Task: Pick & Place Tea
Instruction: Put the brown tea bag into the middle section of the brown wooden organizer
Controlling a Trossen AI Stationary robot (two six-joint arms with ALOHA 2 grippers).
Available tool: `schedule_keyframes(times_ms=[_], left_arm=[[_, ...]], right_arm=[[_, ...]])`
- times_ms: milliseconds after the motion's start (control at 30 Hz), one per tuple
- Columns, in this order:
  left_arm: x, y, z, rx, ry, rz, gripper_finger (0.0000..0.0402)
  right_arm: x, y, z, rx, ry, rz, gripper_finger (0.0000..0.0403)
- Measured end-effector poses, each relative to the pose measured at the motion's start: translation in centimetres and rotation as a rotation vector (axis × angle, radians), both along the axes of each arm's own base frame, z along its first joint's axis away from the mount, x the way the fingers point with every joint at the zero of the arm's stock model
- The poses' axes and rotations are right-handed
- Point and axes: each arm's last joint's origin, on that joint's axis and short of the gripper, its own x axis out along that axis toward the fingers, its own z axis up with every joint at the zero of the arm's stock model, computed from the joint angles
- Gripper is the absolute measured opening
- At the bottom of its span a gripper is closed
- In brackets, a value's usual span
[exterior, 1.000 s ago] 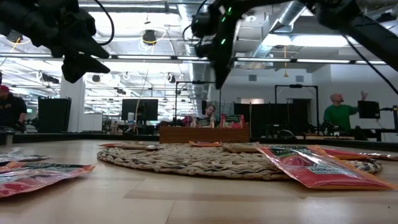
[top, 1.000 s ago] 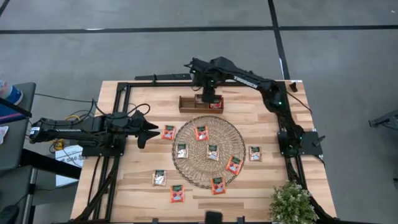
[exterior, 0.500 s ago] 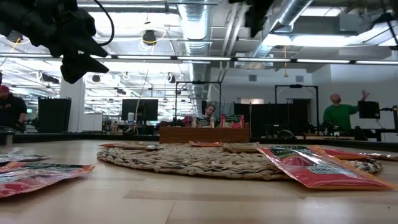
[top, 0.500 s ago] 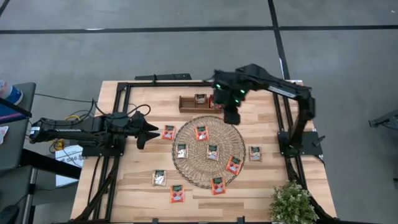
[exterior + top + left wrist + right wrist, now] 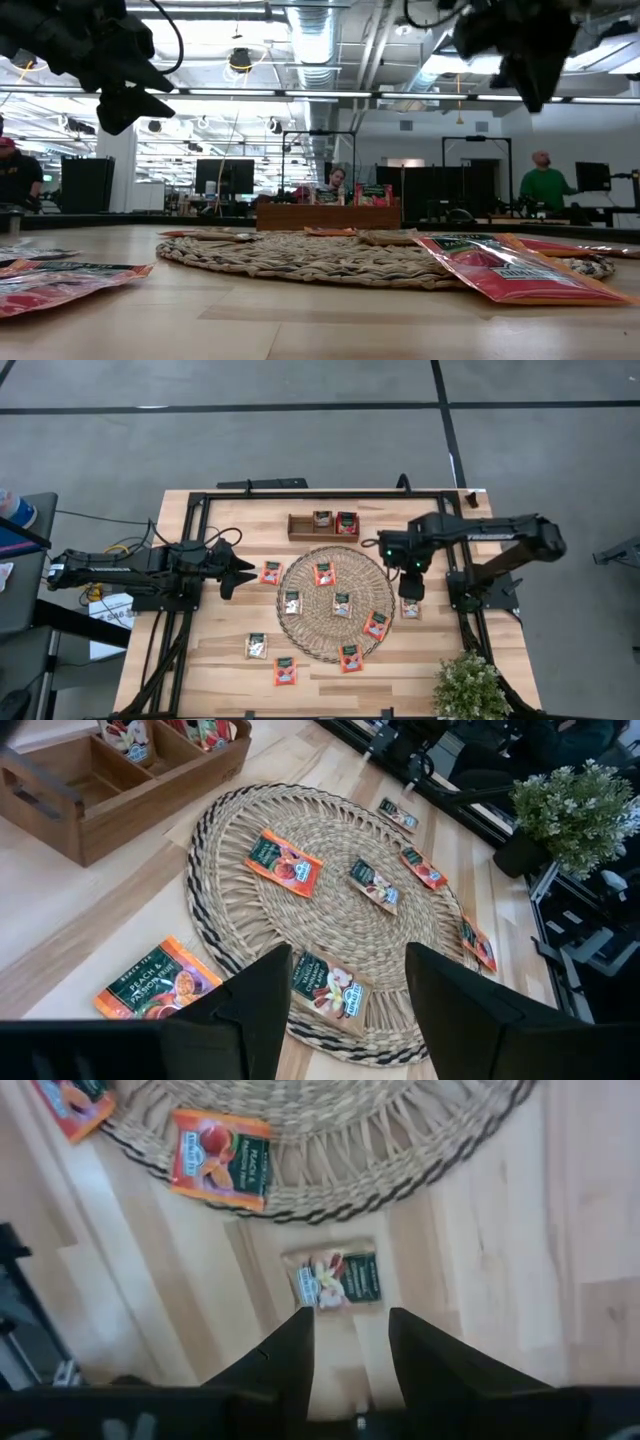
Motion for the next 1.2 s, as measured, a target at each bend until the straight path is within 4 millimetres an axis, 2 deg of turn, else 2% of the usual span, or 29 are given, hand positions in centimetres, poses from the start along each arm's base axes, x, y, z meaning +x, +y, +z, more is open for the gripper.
schedule_keyframes(times_ms=[333,500,967,1200], left_arm=[[0.0,0.0,0.0,-0.041,-0.003,0.004,0.0188],[0.0,0.0,0.0,-0.042,-0.004,0.005,0.0188],[0.0,0.0,0.0,-0.061,-0.005,0.013,0.0188],[0.0,0.0,0.0,-0.062,-0.005,0.013,0.0188]], right_arm=[[-1.6,0.2,-6.6,0.056,0.077,0.056,0.0123],[-2.0,0.2,-8.9,0.056,0.068,0.065,0.0124],[-2.9,0.0,-11.9,0.055,0.056,0.034,0.0184],[-3.1,-0.1,-12.3,0.048,0.055,0.032,0.0196]])
